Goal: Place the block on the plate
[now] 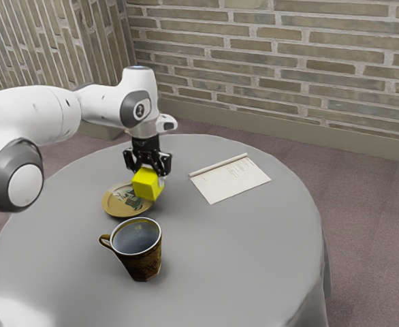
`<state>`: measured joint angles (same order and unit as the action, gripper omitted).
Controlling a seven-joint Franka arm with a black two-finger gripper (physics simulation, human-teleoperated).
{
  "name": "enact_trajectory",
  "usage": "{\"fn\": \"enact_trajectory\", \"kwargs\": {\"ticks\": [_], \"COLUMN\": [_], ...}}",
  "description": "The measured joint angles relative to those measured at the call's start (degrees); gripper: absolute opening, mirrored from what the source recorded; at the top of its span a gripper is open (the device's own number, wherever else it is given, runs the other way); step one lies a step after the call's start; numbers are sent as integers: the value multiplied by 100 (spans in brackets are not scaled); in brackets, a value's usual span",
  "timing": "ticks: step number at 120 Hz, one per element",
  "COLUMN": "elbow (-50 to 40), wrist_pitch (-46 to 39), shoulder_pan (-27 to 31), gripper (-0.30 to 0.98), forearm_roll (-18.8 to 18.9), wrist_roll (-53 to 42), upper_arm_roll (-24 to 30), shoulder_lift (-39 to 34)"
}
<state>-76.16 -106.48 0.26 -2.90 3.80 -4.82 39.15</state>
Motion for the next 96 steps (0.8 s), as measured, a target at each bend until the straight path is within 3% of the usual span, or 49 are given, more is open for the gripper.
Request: {"fn": "enact_trajectory", "kwargs": {"ticks": [85,96], "elbow": [107,108], "wrist_pitch": [-184,-206], "shoulder_pan": [612,622], "gripper": [38,43], "forearm_roll": [3,0], "wrist_roll": [-16,-19], "upper_arm_roll": [26,26], "shoulder_lift": [434,440]}}
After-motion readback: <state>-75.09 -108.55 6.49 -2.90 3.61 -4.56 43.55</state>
